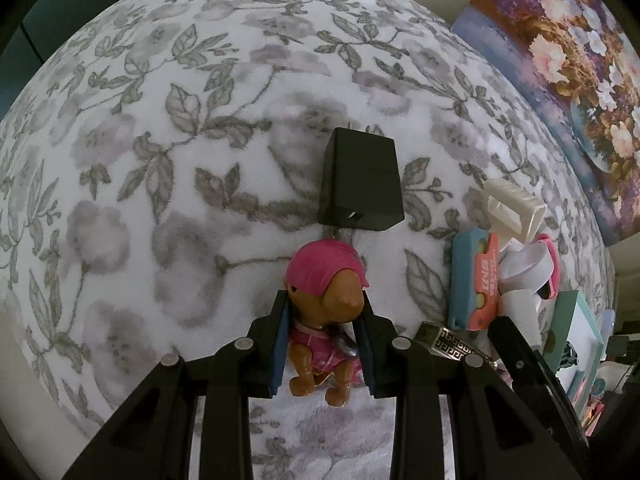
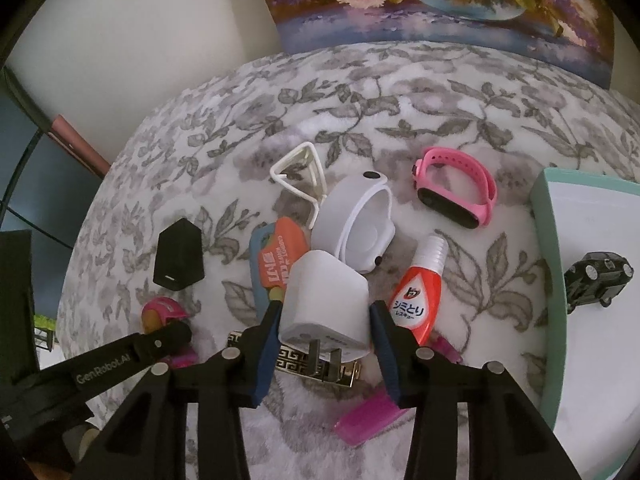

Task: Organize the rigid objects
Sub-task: 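Grasp the white plug charger with the right gripper while the left holds the dog, then carry the white charger into the tray and release it with the right gripper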

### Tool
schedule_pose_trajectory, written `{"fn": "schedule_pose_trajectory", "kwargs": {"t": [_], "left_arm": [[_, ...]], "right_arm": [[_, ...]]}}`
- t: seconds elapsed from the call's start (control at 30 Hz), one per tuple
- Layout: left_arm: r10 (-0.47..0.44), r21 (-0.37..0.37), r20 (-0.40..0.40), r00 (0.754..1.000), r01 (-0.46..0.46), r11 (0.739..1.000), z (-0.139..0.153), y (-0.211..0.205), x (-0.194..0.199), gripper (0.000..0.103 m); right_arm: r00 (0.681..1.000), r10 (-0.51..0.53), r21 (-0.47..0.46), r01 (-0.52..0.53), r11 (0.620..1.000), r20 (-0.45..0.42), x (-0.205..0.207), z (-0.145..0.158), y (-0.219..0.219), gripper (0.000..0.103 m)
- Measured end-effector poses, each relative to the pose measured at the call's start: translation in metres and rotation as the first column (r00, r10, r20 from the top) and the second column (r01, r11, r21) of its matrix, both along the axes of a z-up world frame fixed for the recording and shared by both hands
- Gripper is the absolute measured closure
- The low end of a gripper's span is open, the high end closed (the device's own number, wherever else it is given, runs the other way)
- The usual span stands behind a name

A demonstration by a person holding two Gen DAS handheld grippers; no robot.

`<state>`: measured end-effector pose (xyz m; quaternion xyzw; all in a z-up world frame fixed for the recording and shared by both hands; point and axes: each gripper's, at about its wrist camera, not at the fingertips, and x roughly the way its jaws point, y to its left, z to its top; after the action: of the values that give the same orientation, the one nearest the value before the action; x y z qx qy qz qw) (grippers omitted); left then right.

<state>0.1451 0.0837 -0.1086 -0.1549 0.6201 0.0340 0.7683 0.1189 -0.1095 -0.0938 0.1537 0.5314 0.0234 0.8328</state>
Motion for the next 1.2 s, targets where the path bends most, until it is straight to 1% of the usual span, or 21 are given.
{"fn": "schedule_pose_trajectory", "kwargs": {"t": [0.07, 0.17, 0.47, 0.57, 0.7, 0.9, 1.03, 1.2], "left_arm": [[0.000, 0.001, 0.001, 1.000, 0.000, 1.000, 0.000, 0.000, 0.000, 0.071], [0.003, -0.006, 0.025, 1.000, -0.003, 1.000, 0.007, 0.002, 0.000, 0.071], [-0.002, 0.033, 0.164, 0.987, -0.003, 0.999, 0.052, 0.003, -0.005, 0.071], [-0.005, 0.044, 0.207, 0.978, -0.005, 0.999, 0.068, 0.000, -0.008, 0.071], [-0.025, 0.055, 0.259, 0.966, 0.011, 0.998, 0.088, -0.012, -0.015, 0.071], [-0.091, 0.063, 0.311, 0.946, 0.075, 0.995, 0.109, -0.047, -0.027, 0.071], [-0.154, 0.058, 0.329, 0.932, 0.142, 0.988, 0.117, -0.077, -0.035, 0.071], [-0.243, 0.049, 0.340, 0.908, 0.241, 0.969, 0.124, -0.118, -0.048, 0.071]], "right_arm": [[1.000, -0.002, 0.003, 0.002, 1.000, -0.001, -0.001, 0.001, -0.001, 0.057], [1.000, -0.004, 0.008, 0.004, 1.000, 0.003, -0.003, 0.002, -0.002, 0.057], [0.998, -0.035, 0.054, 0.032, 0.998, 0.045, -0.012, 0.023, -0.015, 0.057], [0.996, -0.050, 0.069, 0.046, 0.997, 0.067, -0.017, 0.034, -0.022, 0.057], [0.993, -0.070, 0.065, 0.064, 0.996, 0.092, -0.026, 0.049, -0.033, 0.057], [0.987, -0.115, 0.050, 0.110, 0.993, 0.114, -0.046, 0.068, -0.060, 0.057], [0.982, -0.144, 0.080, 0.136, 0.988, 0.118, -0.061, 0.078, -0.084, 0.057], [0.974, -0.189, 0.106, 0.176, 0.979, 0.123, -0.082, 0.088, -0.116, 0.057]]}}
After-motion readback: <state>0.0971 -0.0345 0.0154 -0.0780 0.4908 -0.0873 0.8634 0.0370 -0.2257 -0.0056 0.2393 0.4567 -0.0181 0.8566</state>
